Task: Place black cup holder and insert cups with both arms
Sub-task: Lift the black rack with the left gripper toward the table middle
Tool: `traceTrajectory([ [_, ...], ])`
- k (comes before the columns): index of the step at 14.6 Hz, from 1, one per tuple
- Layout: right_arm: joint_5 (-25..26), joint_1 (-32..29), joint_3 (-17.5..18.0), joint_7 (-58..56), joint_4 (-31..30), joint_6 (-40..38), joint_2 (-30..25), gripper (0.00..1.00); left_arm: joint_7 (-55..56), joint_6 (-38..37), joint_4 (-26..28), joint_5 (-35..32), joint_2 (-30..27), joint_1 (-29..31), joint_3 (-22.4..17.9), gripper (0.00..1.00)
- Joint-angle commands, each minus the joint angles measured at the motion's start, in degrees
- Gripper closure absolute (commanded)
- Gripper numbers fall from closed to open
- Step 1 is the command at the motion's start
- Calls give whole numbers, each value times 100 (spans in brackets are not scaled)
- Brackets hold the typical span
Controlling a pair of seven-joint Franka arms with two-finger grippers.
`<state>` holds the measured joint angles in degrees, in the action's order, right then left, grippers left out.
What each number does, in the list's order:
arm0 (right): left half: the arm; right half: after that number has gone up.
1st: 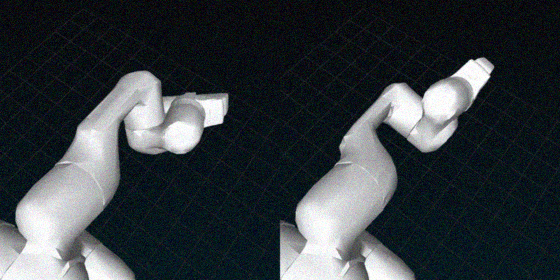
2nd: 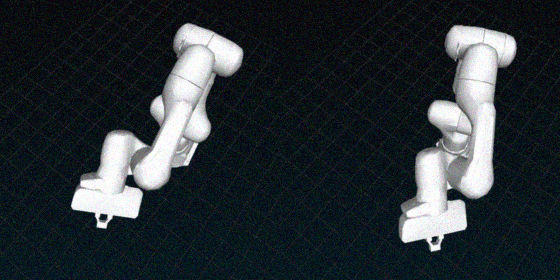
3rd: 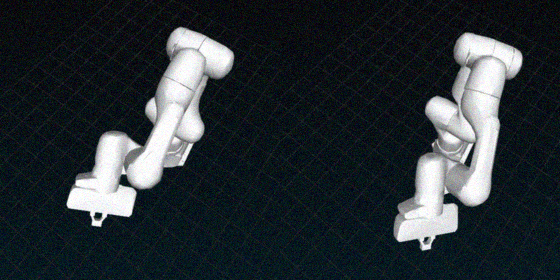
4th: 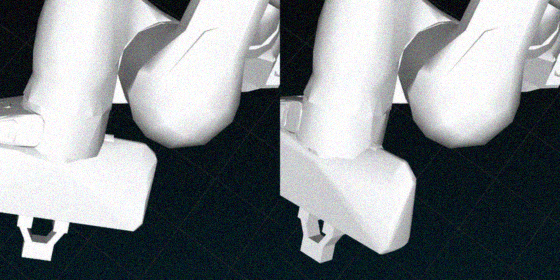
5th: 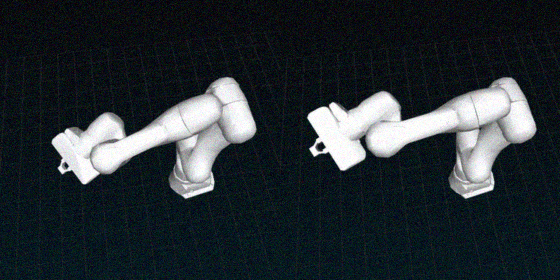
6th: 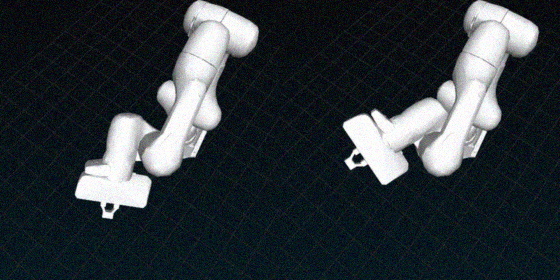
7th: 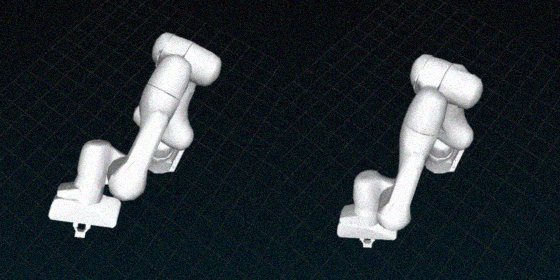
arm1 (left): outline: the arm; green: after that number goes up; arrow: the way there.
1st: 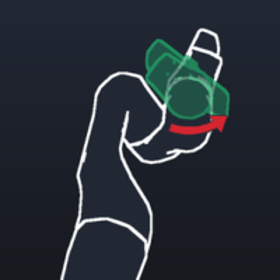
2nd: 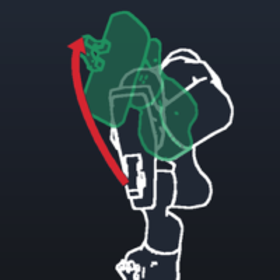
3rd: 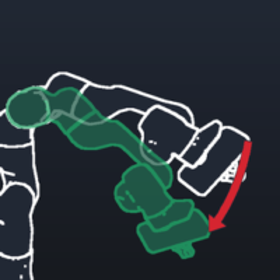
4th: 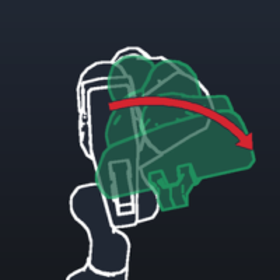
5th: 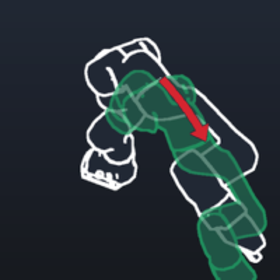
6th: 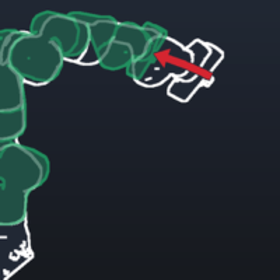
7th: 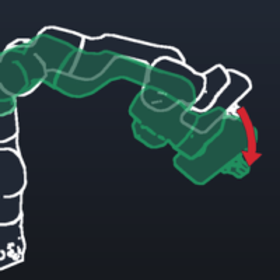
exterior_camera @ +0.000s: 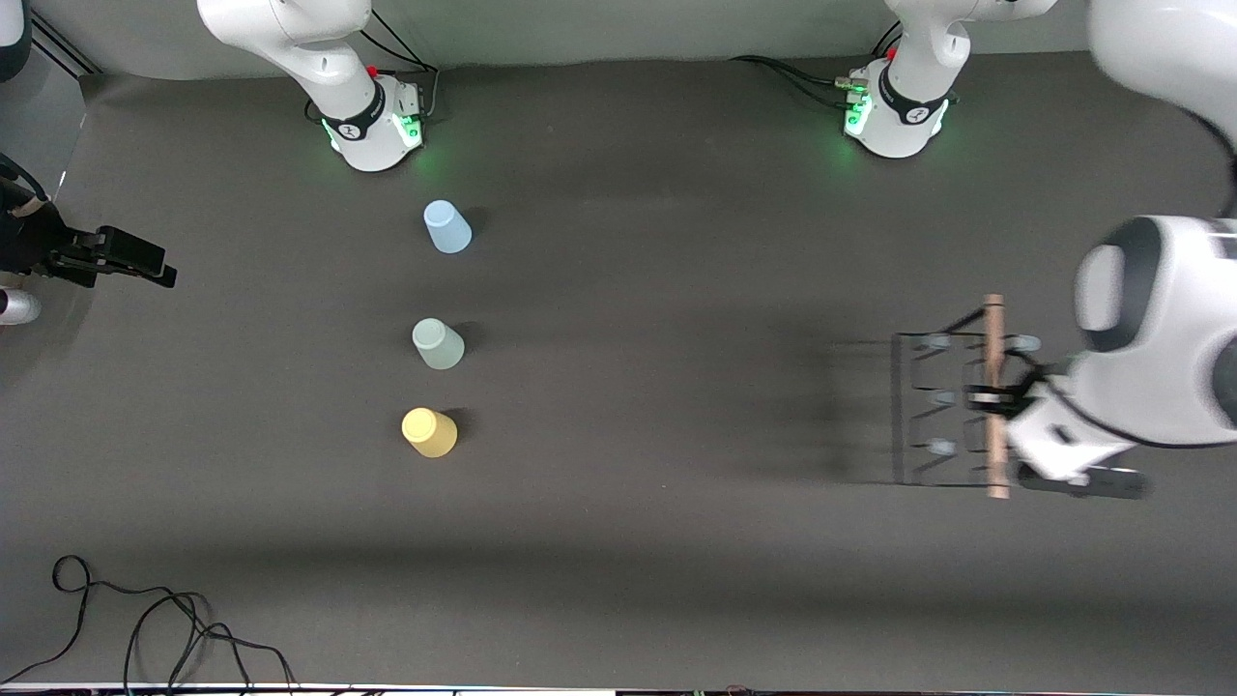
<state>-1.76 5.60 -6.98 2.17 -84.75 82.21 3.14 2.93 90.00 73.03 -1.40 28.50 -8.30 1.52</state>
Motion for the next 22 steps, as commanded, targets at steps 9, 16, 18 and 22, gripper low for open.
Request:
traceTrajectory([
  [9, 9, -7, -5, -76, 46, -82, 11, 0, 2175, 888, 388, 359, 41, -2104, -117, 100],
  [16, 9, -7, -5, -76, 46, -82, 11, 0, 3730, 1800, 476, 720, 383, -3001, -108, 100],
  [18, 9, -7, -5, -76, 46, -82, 11, 0, 4318, 2230, 484, 694, 550, -3203, -108, 100],
  [22, 9, -7, -5, -67, 46, -82, 11, 0, 4409, 2356, 414, 694, 586, -3397, -108, 100],
])
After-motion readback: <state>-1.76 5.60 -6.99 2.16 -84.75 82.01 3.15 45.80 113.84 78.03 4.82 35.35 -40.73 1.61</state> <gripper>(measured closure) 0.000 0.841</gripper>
